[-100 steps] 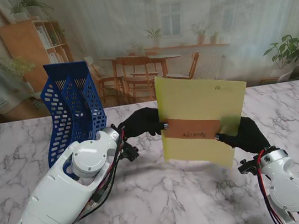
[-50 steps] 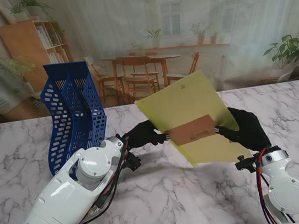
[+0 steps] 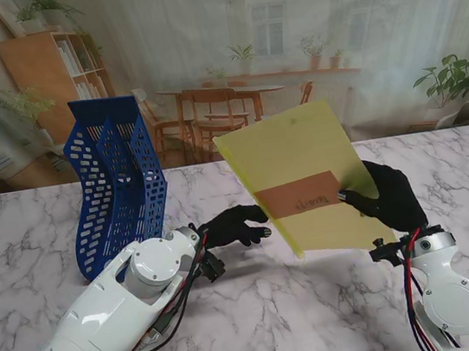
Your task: Open the sliding file folder, put the receipt in and insert it into the document holder
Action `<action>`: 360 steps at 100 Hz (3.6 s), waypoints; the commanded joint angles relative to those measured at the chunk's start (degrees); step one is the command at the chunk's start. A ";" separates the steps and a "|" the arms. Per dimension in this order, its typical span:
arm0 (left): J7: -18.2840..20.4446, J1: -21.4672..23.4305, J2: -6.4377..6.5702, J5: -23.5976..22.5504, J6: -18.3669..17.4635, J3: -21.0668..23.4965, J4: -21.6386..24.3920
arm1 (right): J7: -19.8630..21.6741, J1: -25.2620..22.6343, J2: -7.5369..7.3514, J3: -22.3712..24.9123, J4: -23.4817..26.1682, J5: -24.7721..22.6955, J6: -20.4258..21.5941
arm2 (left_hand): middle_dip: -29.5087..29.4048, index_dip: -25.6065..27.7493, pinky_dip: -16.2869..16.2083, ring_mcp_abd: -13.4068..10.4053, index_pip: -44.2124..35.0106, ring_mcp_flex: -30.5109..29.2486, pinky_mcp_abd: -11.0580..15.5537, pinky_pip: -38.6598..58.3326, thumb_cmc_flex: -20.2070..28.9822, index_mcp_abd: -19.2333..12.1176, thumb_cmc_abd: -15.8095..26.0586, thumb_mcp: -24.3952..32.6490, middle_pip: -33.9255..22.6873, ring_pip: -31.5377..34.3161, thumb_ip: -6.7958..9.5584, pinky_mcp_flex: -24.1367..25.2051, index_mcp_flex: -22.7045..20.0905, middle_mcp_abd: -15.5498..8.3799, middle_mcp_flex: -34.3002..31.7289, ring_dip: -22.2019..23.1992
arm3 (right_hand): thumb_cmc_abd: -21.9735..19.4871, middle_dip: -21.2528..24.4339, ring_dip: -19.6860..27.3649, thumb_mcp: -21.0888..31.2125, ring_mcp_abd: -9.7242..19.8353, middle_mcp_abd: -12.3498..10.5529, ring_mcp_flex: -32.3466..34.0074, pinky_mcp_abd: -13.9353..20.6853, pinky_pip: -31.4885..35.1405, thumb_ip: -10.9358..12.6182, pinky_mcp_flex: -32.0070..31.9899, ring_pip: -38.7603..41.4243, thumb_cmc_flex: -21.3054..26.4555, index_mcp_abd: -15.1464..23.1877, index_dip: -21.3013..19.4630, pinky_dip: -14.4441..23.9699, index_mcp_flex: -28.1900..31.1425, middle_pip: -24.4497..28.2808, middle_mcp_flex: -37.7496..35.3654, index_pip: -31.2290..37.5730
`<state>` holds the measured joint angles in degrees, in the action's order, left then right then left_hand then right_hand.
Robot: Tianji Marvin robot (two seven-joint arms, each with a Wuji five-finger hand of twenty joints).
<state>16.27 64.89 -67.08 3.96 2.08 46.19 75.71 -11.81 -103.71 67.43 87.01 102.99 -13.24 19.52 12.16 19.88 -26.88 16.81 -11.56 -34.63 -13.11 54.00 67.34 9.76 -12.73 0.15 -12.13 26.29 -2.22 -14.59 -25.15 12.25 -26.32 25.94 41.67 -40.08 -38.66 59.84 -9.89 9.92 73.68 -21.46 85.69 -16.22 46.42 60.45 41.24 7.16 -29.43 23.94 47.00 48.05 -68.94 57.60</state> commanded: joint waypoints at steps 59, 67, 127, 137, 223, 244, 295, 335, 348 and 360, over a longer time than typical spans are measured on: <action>-1.74 -0.59 -2.77 4.66 -0.79 -3.53 -1.48 | -0.22 -0.18 0.26 -0.19 0.64 0.44 -0.86 | 7.37 10.10 -0.68 -3.62 -19.68 -8.18 4.25 4.22 6.62 -7.39 -3.08 1.28 -1.72 3.19 0.59 -4.57 -13.03 -6.21 -20.64 0.07 | -1.91 0.10 -0.15 3.35 2.07 -0.64 1.22 1.41 0.94 2.29 1.08 1.67 4.72 5.93 -2.00 -0.27 1.67 1.53 -0.43 6.65; -2.91 -0.40 -2.92 3.91 -1.08 -3.46 -1.33 | -0.12 -0.19 0.21 -0.23 0.63 0.23 -1.03 | 10.99 9.52 -0.94 -4.31 -24.51 -11.02 4.54 5.86 6.62 -6.69 -2.65 2.29 0.14 4.70 0.56 -6.85 -15.72 -4.82 -27.33 0.23 | -1.93 0.07 -0.18 3.37 2.08 -0.56 1.24 1.26 0.85 2.32 1.07 1.73 4.77 5.92 -1.99 -0.30 1.69 1.55 -0.38 6.64; -3.38 0.02 -1.54 -0.88 -0.93 -1.13 0.76 | 4.35 -0.67 -1.53 0.80 -0.37 -7.20 -1.74 | 10.67 7.11 -0.62 -3.58 -27.66 -17.93 4.11 9.13 6.63 -2.29 -5.34 3.54 -2.57 6.94 0.22 -13.89 -19.10 -1.46 -34.05 -0.30 | -0.84 -0.47 -1.15 4.04 1.29 0.02 1.20 -0.11 1.23 2.38 1.44 4.23 4.95 5.43 -1.73 0.33 2.77 1.68 -1.21 6.34; -3.05 0.03 -1.33 -1.11 -0.83 -0.81 1.07 | 4.97 -0.63 -1.81 0.77 -0.61 -8.69 -2.18 | 10.51 7.00 -0.45 -3.53 -27.69 -17.85 4.01 9.06 6.63 -2.19 -5.37 3.59 -2.58 6.84 0.23 -13.79 -19.11 -1.43 -34.06 -0.46 | -0.63 -0.61 -1.22 4.21 1.17 0.14 1.21 -0.19 1.28 2.37 1.42 4.40 5.00 5.29 -1.72 0.43 2.92 1.60 -1.30 6.30; -0.35 -0.45 0.34 -3.79 -1.14 1.32 3.41 | 9.68 0.54 -3.62 -0.68 -2.13 -16.89 -4.91 | 11.30 6.42 -0.04 -3.33 -26.76 -17.32 3.80 9.60 6.63 -1.54 -4.90 3.64 -3.81 7.65 0.23 -12.91 -18.43 -1.58 -33.69 -0.08 | 0.27 -1.81 -2.30 5.31 0.93 0.79 1.17 -0.81 2.06 2.22 1.79 6.71 4.95 4.96 -1.61 1.51 3.94 1.03 -2.15 6.02; 0.07 -0.13 0.47 -3.61 -0.86 1.54 3.43 | 5.25 1.42 -2.35 -1.78 -3.56 -13.00 -4.14 | 11.78 5.66 0.00 -2.50 -25.28 -15.72 3.22 9.19 6.63 -1.47 -4.42 4.64 -3.62 7.50 0.26 -11.14 -16.43 -1.73 -32.83 0.29 | -0.52 -2.11 -1.82 4.84 1.17 0.34 1.10 -0.37 1.67 2.15 1.56 5.72 4.96 5.23 -2.24 1.56 3.16 0.90 -1.52 6.04; 2.52 -0.81 0.46 -2.00 0.24 -0.14 0.47 | 0.43 0.98 -0.74 -1.38 -2.68 -7.58 -0.93 | 13.30 7.85 0.06 -0.56 -17.85 -9.06 2.04 5.72 6.63 -4.82 -6.18 14.75 2.91 4.37 0.20 -5.36 -9.09 -1.15 -24.54 0.88 | -1.93 -2.18 -1.26 3.65 2.18 -0.42 1.22 0.51 1.03 2.26 1.60 4.50 4.93 6.21 -3.18 1.40 1.94 1.38 -0.67 6.24; 1.69 -0.86 -0.23 -0.21 0.38 -0.80 0.08 | 0.44 0.80 -0.58 -1.50 -2.17 -6.18 -1.18 | 14.10 8.99 -0.75 -0.35 -18.04 -8.35 2.21 5.40 6.63 -5.91 -5.39 3.19 -1.93 4.36 0.12 -4.79 -7.26 -2.27 -20.91 2.19 | -2.04 -2.00 -1.16 3.64 2.06 -0.25 1.21 0.52 1.02 2.33 1.60 4.26 5.08 5.99 -3.17 1.39 1.77 1.67 -0.49 6.42; 2.25 -1.10 -0.29 0.32 0.11 -1.31 -0.23 | 0.12 0.80 -0.50 -1.56 -2.08 -6.03 -1.25 | 12.51 8.53 -0.84 -0.56 -15.49 -8.46 2.37 5.18 6.62 -5.77 -4.71 1.07 -4.38 4.23 0.91 -4.83 -7.66 -2.46 -20.09 2.34 | -2.13 -1.93 -1.13 3.59 2.00 -0.25 1.22 0.52 0.99 2.31 1.57 4.18 5.02 5.99 -3.15 1.38 1.72 1.70 -0.36 6.44; 1.05 -0.64 -0.70 0.84 0.21 -1.03 -0.15 | 0.07 0.78 -0.48 -1.60 -1.92 -6.02 -1.49 | 14.43 11.04 -1.38 -0.67 -21.05 -10.13 2.17 6.51 6.63 -4.51 -4.20 4.53 -1.42 5.15 0.12 -5.97 -11.93 -2.32 -26.19 2.55 | -2.08 -1.86 -1.12 3.58 2.02 -0.21 1.23 0.52 0.99 2.31 1.57 4.17 5.05 5.93 -3.12 1.38 1.70 1.78 -0.41 6.46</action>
<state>17.46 63.86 -67.18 4.34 2.15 44.98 75.57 -11.61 -102.74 66.73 85.53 100.70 -19.36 18.53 25.35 29.61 -27.04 15.45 -29.40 -43.51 -13.20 59.40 72.14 6.01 -17.84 3.35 -15.28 30.93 -2.19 -20.17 -34.86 11.10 -49.17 27.78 41.68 -41.57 -40.17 59.74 -9.87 9.91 73.68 -21.68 85.81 -16.43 47.15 63.21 41.20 7.14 -29.69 25.01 46.79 48.07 -69.59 58.88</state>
